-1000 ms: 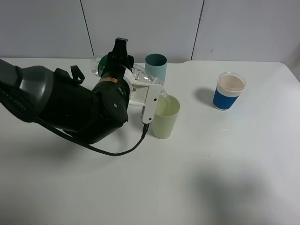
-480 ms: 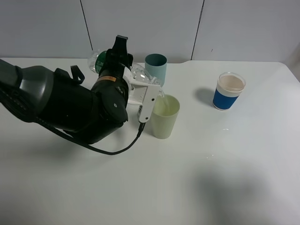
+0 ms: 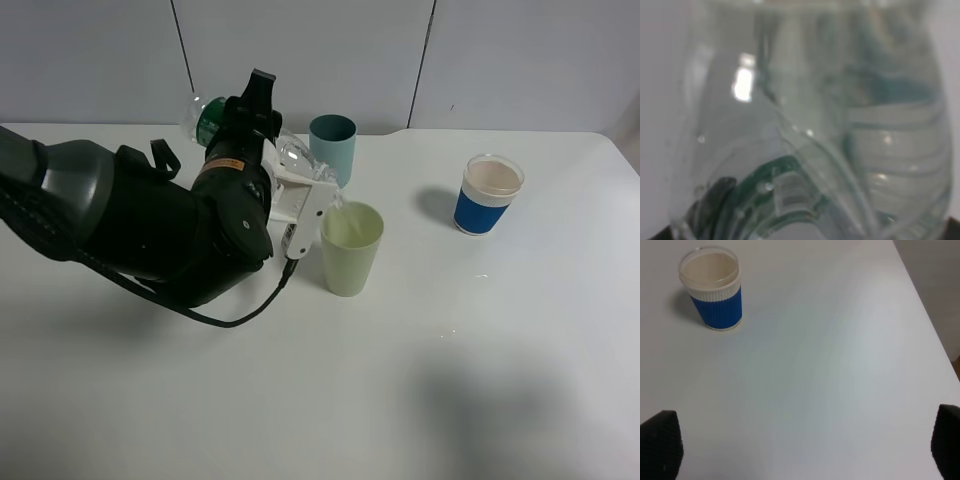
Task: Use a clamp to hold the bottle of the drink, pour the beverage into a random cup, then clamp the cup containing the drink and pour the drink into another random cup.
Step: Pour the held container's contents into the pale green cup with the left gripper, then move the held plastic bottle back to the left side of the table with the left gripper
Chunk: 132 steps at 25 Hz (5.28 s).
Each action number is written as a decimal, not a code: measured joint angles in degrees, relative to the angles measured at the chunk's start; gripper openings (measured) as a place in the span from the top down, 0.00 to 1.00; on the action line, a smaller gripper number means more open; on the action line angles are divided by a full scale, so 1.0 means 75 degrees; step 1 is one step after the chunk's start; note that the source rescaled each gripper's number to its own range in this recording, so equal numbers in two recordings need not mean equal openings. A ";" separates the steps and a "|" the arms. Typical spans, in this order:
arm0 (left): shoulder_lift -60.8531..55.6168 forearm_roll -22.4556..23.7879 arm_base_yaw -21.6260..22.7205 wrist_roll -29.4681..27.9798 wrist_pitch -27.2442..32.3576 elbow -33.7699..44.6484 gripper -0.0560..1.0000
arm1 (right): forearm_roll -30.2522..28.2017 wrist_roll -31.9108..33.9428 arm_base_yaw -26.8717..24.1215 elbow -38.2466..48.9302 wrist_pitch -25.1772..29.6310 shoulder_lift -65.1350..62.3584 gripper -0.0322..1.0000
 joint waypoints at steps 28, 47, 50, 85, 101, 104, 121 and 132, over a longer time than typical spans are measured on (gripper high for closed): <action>0.0000 0.0479 0.0000 0.1230 -0.0422 0.0000 0.88 | 0.0000 0.0000 0.0000 0.0000 0.0000 0.0000 0.00; 0.0000 0.1616 0.0000 0.2326 -0.0422 0.0000 0.88 | 0.0000 0.0000 0.0000 0.0000 0.0000 0.0000 0.00; 0.0000 0.1759 0.0000 0.2326 -0.0422 0.0000 0.88 | 0.0000 0.0000 0.0000 0.0000 0.0000 0.0000 0.00; -0.2518 0.4007 0.1062 -0.9891 0.4074 0.0963 0.88 | 0.0000 0.0000 0.0000 0.0000 0.0000 0.0000 0.00; -0.3041 0.9532 0.3412 -1.8698 0.3109 0.3572 0.88 | 0.0000 0.0000 0.0000 0.0000 0.0000 0.0000 0.00; -0.3045 0.9758 0.3525 -1.8799 0.2735 0.3893 0.88 | 0.0000 0.0000 0.0000 0.0000 0.0000 0.0000 0.00; -0.3023 1.2222 0.5507 -1.9548 0.0907 0.5037 0.88 | 0.0000 0.0000 0.0000 0.0000 0.0000 0.0000 0.00; -0.1304 1.2255 0.5997 -1.9563 -0.0273 0.5044 0.88 | 0.0000 0.0000 0.0000 0.0000 0.0000 0.0000 0.00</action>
